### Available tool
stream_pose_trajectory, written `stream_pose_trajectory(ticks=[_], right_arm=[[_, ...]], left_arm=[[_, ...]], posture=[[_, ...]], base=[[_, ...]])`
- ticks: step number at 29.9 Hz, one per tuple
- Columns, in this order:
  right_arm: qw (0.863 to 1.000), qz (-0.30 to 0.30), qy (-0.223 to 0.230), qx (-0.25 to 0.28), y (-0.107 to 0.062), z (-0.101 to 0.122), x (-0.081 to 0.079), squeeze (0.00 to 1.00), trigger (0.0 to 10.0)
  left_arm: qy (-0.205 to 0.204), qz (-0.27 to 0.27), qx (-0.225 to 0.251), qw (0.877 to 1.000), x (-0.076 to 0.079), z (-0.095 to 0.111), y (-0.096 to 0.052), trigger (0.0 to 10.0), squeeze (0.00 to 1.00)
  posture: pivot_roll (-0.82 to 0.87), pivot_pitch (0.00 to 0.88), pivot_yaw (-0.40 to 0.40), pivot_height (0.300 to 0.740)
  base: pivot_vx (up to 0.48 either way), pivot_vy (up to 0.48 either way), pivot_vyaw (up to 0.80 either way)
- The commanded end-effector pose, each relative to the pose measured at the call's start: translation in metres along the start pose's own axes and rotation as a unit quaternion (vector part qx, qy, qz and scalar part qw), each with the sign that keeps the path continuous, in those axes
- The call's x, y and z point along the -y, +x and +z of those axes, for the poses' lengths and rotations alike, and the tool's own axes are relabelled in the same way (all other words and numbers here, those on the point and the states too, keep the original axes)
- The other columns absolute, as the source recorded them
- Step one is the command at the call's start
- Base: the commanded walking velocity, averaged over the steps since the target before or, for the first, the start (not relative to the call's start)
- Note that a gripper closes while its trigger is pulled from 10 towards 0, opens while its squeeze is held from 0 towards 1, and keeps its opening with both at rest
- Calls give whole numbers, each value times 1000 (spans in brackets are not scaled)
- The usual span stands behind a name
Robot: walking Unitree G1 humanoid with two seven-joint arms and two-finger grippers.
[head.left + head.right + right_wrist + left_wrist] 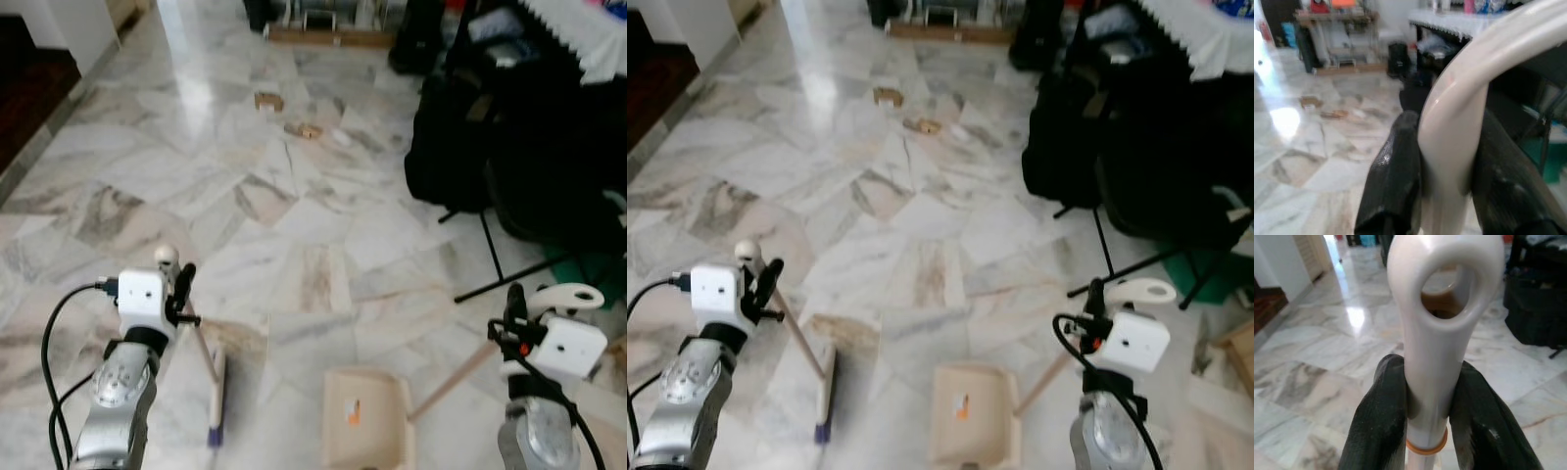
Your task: Sweep floor
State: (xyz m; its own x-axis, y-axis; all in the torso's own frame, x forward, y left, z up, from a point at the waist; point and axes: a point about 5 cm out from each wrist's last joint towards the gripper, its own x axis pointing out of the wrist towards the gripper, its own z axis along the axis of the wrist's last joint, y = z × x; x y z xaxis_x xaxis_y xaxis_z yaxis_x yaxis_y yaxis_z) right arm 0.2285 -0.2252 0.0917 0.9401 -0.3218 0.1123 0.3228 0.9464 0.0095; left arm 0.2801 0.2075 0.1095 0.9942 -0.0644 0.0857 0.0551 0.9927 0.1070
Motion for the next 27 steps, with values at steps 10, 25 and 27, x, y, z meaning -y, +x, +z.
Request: stream_pose_trajectory(ticks=[10, 25, 27], right_arm=[[999, 8, -17, 30, 5, 14, 1, 0, 10000], [1000, 5, -9, 28, 5, 14, -1, 0, 10000], [1000, 5, -8, 28, 5, 14, -1, 0, 10000]], left_arm=[[2, -2, 18, 1000, -1, 9, 4, 10000, 0], [2, -3, 18, 1000, 0, 10, 5, 10000, 0], [2, -3, 18, 1000, 0, 9, 5, 10000, 0]], posture=[[15, 184, -33, 740], [19, 187, -32, 740], [19, 186, -33, 740]], base=[[303, 0, 272], [307, 0, 101], [311, 0, 0]])
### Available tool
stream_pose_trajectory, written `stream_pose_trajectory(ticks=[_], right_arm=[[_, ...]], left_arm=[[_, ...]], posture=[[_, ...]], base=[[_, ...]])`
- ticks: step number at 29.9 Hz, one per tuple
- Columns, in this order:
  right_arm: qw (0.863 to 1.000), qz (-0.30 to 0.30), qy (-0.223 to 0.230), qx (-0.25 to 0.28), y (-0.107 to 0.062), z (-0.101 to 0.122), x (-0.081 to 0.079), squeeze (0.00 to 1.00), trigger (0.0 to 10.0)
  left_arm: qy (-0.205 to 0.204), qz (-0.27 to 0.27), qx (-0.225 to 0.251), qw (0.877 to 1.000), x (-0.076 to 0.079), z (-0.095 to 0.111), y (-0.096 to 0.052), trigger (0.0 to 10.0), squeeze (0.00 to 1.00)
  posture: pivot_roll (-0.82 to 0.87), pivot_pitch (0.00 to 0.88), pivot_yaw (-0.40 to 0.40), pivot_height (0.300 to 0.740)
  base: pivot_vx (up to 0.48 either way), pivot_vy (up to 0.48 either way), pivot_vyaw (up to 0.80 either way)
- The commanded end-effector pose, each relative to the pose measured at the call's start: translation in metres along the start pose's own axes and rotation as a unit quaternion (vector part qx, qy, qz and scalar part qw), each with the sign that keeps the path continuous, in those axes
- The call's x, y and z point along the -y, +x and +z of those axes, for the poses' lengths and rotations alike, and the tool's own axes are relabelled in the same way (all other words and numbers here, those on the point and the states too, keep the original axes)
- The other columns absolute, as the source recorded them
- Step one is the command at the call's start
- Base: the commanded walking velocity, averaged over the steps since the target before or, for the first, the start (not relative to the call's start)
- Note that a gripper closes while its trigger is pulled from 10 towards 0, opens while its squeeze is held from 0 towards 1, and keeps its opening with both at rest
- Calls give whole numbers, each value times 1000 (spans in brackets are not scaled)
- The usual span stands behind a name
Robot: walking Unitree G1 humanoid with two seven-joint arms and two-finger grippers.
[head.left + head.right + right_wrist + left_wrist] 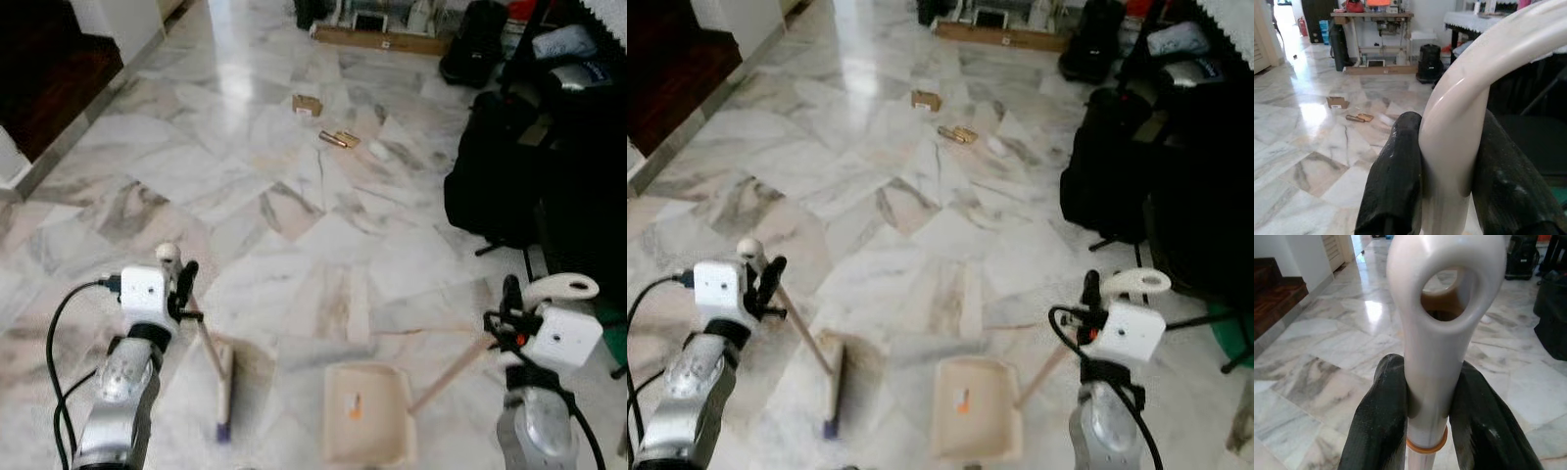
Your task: Sweep floor
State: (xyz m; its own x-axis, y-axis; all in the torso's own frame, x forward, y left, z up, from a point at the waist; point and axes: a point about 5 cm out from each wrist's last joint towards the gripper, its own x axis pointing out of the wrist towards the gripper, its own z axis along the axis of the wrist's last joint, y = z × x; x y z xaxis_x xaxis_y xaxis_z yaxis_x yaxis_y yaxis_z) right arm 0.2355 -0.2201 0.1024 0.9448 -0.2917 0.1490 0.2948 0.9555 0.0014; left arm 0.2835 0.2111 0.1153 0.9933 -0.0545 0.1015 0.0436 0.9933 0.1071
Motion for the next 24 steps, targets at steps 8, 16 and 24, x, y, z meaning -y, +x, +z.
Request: stream_pose_trajectory(ticks=[8, 16, 24], right_arm=[[1000, -10, 3, 11, 0, 5, 3, 0, 10000], [1000, -11, 6, 12, 2, 6, 3, 0, 10000], [1000, -10, 10, 13, 2, 6, 2, 0, 10000]], left_arm=[[-4, -12, 13, 1000, 9, 5, 1, 10000, 0], [-5, -12, 14, 1000, 10, 5, 2, 10000, 0], [-5, -15, 16, 1000, 11, 6, 3, 10000, 0]], posture=[[18, 181, -36, 740], [17, 174, -34, 740], [20, 157, -32, 740]], base=[[312, 0, 0], [316, 0, 0], [317, 0, 0]])
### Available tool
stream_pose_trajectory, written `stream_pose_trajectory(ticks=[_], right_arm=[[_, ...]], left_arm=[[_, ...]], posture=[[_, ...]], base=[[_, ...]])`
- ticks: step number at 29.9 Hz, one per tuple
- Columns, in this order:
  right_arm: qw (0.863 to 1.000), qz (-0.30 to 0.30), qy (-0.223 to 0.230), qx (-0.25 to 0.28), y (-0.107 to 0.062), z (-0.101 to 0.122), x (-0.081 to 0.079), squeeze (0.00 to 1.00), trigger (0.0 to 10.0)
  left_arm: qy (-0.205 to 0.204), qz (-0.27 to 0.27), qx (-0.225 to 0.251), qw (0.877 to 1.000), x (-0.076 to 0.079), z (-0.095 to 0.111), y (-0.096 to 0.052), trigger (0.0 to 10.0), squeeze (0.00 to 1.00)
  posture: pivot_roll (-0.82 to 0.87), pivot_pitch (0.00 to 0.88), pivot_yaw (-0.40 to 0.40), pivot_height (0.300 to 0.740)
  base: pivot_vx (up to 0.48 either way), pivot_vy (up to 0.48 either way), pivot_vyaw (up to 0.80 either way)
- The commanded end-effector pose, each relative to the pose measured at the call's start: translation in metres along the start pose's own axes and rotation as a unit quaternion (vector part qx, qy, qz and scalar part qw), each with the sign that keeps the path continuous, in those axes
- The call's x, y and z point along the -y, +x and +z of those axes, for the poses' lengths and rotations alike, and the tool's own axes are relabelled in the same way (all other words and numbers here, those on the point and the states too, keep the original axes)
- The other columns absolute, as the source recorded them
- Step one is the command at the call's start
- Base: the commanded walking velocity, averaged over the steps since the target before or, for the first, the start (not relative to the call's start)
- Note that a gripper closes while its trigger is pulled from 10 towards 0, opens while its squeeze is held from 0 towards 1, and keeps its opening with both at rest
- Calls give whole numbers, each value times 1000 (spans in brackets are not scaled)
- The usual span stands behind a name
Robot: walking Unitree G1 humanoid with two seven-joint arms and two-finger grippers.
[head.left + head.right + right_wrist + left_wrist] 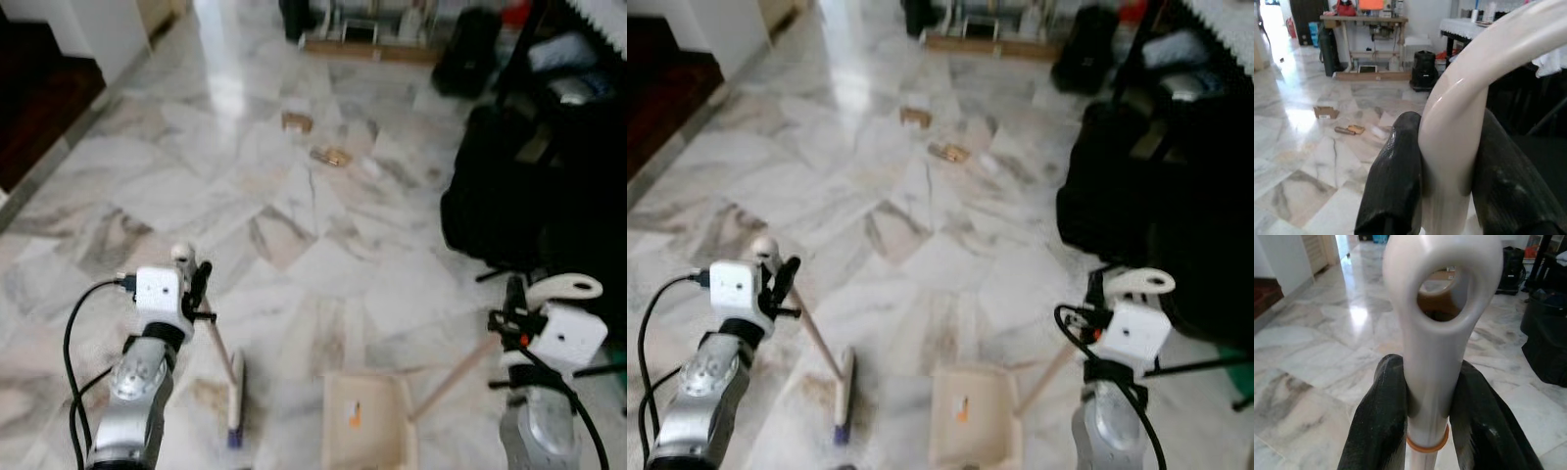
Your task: Sweep floor
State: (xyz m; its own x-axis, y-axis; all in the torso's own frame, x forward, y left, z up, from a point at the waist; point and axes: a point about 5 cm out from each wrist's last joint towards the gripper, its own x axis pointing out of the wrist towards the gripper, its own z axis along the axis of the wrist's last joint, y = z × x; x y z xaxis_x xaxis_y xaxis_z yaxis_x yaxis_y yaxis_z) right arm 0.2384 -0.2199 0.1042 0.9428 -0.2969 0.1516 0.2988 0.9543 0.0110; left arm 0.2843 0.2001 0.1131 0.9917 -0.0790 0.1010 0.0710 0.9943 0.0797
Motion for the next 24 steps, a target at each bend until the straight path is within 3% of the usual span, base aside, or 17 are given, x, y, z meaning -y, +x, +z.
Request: stream_pose_trajectory(ticks=[1, 24], right_arm=[[1000, -7, 5, 11, -1, 4, 3, 0, 10000], [1000, -7, 13, 17, 1, 4, -1, 0, 10000]], left_arm=[[10, -3, 15, 1000, 1, 7, 2, 10000, 0], [11, -14, 20, 1000, 0, 8, 7, 10000, 0]], posture=[[20, 157, -32, 740], [24, 92, -14, 740]], base=[[319, 0, 0], [318, 0, 0]])
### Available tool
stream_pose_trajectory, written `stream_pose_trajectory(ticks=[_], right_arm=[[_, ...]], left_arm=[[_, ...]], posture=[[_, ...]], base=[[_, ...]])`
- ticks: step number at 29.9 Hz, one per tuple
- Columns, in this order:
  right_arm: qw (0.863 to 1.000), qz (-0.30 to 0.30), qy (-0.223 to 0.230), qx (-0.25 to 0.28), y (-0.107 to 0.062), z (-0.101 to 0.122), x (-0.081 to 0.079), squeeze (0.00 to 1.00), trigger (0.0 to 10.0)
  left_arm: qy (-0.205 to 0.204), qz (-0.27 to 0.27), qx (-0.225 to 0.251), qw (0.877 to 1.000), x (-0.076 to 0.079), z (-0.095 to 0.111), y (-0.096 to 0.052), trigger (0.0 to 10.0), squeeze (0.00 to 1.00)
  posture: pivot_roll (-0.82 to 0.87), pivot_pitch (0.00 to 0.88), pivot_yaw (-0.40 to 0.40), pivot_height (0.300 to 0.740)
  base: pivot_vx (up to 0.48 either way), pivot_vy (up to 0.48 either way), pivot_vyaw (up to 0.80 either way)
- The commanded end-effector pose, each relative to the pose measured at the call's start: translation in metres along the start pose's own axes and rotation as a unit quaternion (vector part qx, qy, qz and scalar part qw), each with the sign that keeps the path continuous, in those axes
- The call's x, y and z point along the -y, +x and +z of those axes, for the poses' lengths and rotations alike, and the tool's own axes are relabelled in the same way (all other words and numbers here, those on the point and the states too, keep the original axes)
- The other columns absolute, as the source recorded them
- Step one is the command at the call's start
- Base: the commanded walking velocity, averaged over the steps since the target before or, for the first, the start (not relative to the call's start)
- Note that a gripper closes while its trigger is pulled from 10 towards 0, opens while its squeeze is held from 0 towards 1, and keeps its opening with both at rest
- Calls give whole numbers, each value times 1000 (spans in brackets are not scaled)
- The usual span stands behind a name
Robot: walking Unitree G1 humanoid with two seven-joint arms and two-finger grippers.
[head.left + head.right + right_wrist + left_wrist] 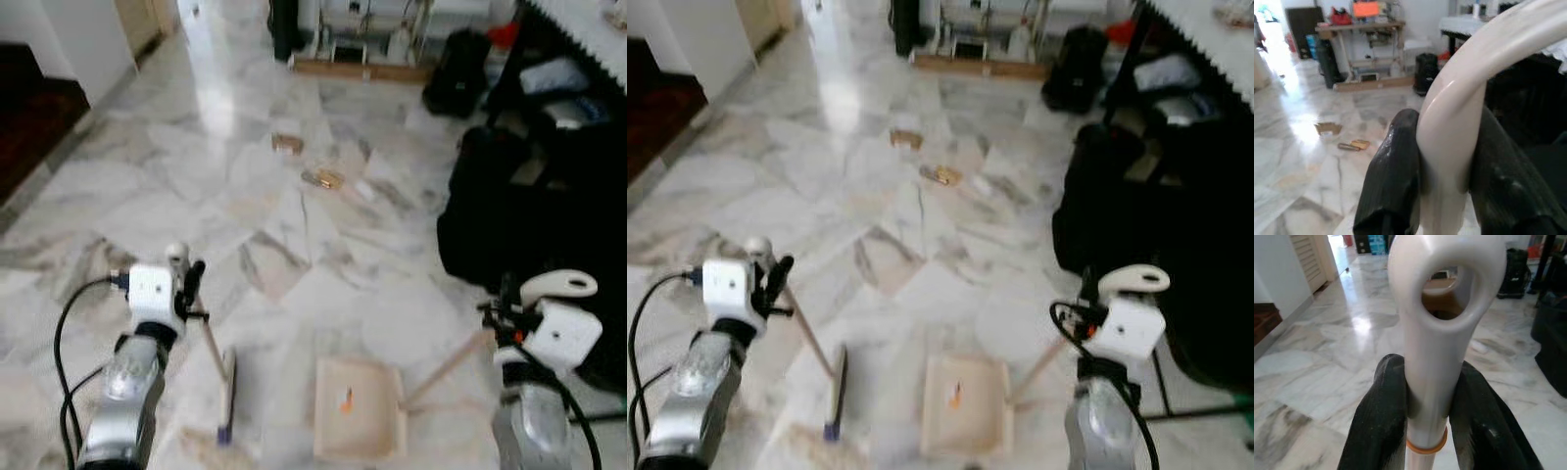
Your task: Sweep floor
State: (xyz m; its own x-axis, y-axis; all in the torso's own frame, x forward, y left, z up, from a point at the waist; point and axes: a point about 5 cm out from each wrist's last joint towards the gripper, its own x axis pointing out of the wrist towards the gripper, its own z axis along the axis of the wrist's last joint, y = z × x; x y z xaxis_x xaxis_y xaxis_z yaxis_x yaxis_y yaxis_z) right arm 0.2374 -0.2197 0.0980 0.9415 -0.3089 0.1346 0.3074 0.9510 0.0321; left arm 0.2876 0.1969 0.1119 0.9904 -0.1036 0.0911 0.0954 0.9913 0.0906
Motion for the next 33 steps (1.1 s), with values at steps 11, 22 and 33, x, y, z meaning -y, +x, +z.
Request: stream_pose_trajectory(ticks=[11, 22, 33], right_arm=[[999, 0, 1, 36, 5, 14, 2, 0, 10000], [999, 3, 6, 31, 3, 13, -2, 0, 10000], [999, 7, 11, 29, 6, 13, -5, 0, 10000]], left_arm=[[26, 2, 24, 999, -13, 11, 2, 10000, 0], [20, 5, 26, 999, -9, 11, 3, 10000, 0], [20, 8, 23, 999, -9, 9, 2, 10000, 0]], posture=[[26, 89, -16, 740], [32, 142, -24, 740], [30, 154, -28, 740]], base=[[318, 0, 0], [317, 0, 0], [319, 0, 0]])
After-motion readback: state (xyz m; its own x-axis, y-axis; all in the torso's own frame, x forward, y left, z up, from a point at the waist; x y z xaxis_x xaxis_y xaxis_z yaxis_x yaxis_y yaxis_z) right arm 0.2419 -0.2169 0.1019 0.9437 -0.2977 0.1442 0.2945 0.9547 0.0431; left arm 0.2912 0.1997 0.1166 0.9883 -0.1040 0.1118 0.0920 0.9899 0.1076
